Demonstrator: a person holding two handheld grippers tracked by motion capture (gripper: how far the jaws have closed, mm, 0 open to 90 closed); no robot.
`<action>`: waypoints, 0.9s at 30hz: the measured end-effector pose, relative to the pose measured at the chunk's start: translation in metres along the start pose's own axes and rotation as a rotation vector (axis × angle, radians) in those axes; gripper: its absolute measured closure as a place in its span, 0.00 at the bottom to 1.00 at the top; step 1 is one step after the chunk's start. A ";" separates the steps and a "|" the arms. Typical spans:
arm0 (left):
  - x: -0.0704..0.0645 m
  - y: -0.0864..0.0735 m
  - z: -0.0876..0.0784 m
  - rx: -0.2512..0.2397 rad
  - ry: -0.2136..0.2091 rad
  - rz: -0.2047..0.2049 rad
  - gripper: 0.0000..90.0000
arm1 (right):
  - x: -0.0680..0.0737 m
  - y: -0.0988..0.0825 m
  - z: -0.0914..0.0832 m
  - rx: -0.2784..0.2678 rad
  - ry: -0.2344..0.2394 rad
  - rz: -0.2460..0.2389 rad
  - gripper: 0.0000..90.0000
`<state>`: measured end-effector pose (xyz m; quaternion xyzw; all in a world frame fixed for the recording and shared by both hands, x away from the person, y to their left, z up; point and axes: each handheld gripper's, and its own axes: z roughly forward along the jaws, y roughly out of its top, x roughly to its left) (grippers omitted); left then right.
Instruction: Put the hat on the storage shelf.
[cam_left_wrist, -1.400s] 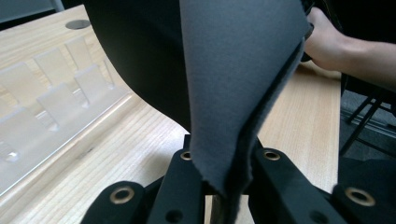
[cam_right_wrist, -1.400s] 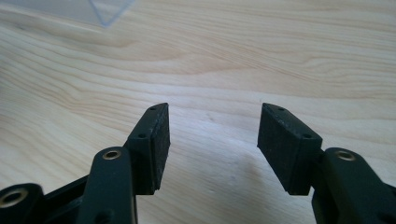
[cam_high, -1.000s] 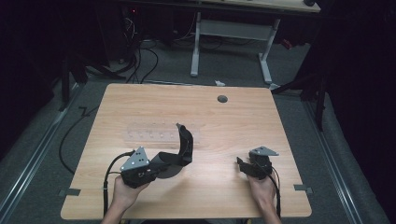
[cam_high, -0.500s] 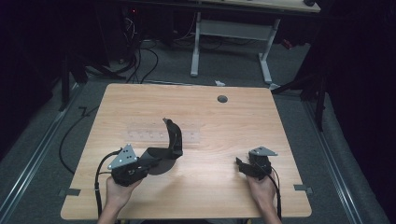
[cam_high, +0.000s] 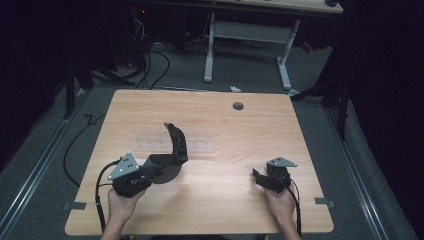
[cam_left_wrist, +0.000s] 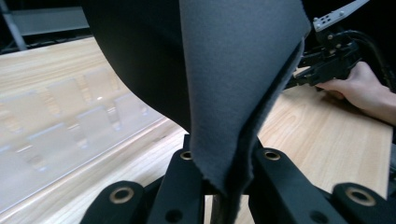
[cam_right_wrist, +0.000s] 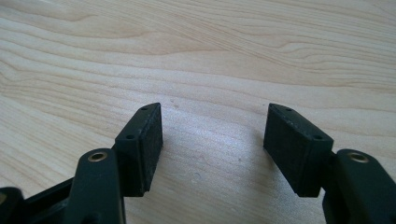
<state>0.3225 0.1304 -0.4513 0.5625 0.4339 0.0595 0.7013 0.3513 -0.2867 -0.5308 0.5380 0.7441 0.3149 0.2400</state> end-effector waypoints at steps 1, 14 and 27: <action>0.001 0.001 0.000 -0.003 0.006 -0.005 0.96 | 0.000 0.000 0.000 0.000 0.000 0.002 0.42; 0.003 0.022 0.001 -0.059 0.044 -0.021 0.96 | 0.000 0.000 0.000 0.002 0.007 -0.006 0.40; 0.008 0.040 -0.002 -0.089 0.072 -0.004 0.96 | 0.000 0.000 0.000 0.002 0.010 -0.005 0.39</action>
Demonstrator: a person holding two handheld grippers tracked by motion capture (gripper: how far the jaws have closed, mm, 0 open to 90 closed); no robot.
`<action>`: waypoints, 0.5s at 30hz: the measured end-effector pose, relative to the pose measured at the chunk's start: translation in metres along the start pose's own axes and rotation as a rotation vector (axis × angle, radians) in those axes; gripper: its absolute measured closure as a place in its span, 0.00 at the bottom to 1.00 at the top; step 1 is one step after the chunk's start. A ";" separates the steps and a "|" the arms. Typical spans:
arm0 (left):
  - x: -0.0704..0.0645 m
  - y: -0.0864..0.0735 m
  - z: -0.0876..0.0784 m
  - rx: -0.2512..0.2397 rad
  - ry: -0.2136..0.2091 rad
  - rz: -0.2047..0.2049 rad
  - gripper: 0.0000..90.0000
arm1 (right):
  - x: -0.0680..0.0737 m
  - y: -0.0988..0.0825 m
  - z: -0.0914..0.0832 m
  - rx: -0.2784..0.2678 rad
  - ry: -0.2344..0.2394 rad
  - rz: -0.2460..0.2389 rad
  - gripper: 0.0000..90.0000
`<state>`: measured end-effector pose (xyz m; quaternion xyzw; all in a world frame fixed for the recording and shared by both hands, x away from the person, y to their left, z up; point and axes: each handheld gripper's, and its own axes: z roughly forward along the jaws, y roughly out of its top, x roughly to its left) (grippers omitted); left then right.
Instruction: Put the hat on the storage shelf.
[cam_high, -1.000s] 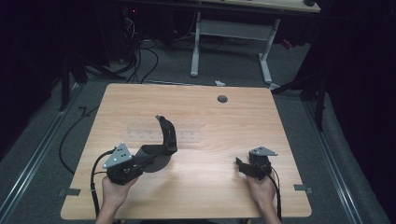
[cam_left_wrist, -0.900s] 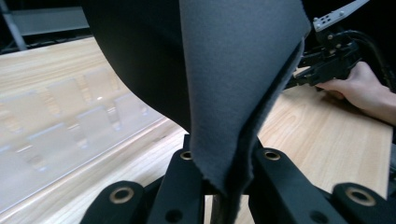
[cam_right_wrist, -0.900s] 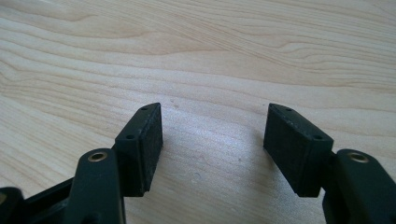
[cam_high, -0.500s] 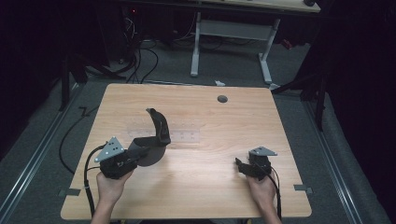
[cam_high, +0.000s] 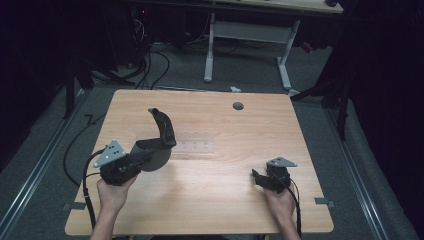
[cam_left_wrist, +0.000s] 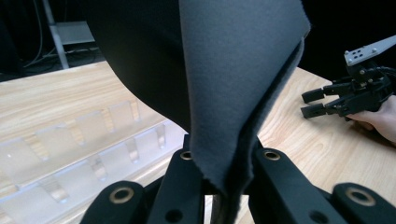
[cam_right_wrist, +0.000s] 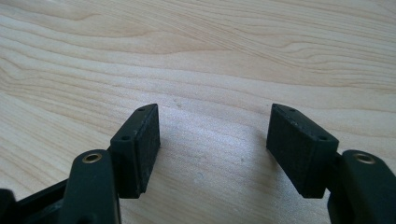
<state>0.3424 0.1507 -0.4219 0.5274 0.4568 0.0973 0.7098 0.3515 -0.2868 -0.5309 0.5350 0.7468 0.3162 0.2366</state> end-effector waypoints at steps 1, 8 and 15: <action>0.000 0.001 0.000 0.001 0.002 0.006 0.96 | 0.000 0.000 0.000 -0.001 0.000 -0.001 0.39; 0.009 0.010 0.005 -0.048 0.026 -0.008 0.96 | 0.000 0.000 0.000 0.001 0.003 -0.002 0.38; 0.022 0.022 0.011 -0.081 0.056 -0.005 0.96 | 0.000 0.000 0.000 0.001 0.001 -0.004 0.38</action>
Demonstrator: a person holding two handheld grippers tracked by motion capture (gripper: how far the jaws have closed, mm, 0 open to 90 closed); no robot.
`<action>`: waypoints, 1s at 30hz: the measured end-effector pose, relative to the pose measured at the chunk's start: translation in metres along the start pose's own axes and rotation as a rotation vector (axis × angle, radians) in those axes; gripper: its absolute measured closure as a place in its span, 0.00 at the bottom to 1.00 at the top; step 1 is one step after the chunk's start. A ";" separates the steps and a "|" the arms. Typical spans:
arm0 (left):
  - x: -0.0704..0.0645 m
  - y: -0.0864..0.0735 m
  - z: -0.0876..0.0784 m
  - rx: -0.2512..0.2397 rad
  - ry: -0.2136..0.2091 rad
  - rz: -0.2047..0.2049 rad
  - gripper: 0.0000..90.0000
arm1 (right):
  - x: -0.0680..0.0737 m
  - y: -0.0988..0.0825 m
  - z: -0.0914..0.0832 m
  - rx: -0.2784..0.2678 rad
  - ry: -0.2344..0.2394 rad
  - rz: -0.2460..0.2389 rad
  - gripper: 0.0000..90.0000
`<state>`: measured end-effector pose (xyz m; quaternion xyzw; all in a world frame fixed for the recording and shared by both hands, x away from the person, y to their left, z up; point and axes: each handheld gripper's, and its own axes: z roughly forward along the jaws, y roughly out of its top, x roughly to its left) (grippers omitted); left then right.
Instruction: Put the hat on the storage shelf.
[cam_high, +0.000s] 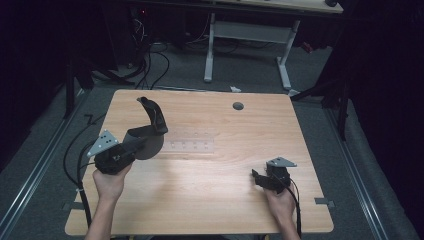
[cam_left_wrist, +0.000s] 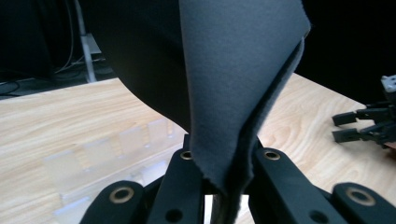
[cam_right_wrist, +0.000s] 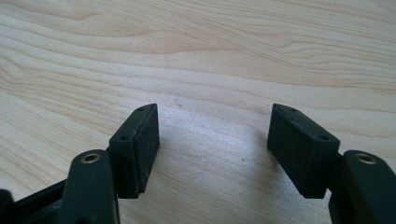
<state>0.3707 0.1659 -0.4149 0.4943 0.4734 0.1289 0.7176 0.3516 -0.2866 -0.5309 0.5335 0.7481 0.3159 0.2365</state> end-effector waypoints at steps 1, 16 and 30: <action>0.002 0.001 0.001 -0.001 0.002 0.001 0.96 | 0.000 0.000 0.000 0.000 0.001 0.000 0.38; 0.028 0.004 0.013 0.006 0.046 0.019 0.96 | 0.001 0.000 0.000 0.001 -0.003 0.003 0.38; 0.051 0.009 0.019 -0.023 0.109 0.031 0.96 | 0.001 0.000 0.000 0.001 -0.003 0.004 0.38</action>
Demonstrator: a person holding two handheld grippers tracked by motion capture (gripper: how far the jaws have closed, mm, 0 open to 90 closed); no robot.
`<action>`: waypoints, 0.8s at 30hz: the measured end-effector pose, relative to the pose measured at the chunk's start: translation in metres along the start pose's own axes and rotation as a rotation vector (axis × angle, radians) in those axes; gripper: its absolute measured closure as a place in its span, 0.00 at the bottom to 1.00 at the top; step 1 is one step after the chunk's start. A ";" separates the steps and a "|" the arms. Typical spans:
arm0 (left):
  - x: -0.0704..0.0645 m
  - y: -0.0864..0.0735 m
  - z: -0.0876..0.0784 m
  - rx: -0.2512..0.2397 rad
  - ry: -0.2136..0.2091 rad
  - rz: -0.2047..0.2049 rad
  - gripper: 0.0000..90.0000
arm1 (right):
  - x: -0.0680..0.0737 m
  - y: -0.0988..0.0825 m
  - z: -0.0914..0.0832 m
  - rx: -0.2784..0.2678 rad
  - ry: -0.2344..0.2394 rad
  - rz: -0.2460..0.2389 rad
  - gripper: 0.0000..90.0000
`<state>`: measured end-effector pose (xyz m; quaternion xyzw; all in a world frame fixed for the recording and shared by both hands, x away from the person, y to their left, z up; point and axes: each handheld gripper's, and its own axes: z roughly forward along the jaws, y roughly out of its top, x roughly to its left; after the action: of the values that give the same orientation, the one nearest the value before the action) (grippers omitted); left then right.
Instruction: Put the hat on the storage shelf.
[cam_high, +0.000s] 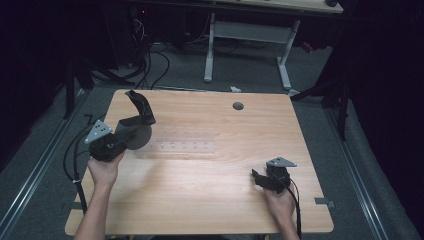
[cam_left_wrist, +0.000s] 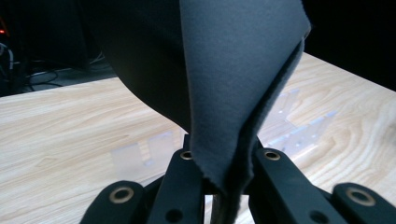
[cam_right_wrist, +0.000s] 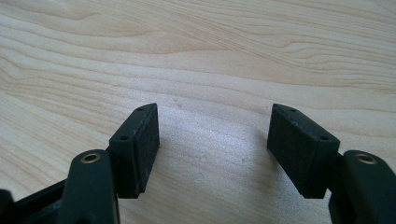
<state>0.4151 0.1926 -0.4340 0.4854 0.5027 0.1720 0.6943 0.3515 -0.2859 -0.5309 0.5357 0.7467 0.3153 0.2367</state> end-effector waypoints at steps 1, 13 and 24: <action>0.001 0.001 0.000 -0.003 0.004 0.001 0.96 | 0.000 0.000 0.000 0.000 0.000 0.000 0.38; 0.015 0.007 0.008 -0.017 0.057 0.030 0.96 | 0.000 0.000 0.000 0.000 0.000 0.002 0.38; 0.022 0.005 0.011 -0.013 0.075 0.057 0.96 | 0.000 0.000 0.000 0.000 0.000 0.000 0.38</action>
<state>0.4354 0.2050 -0.4408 0.4882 0.5133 0.2128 0.6729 0.3514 -0.2859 -0.5309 0.5358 0.7467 0.3152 0.2367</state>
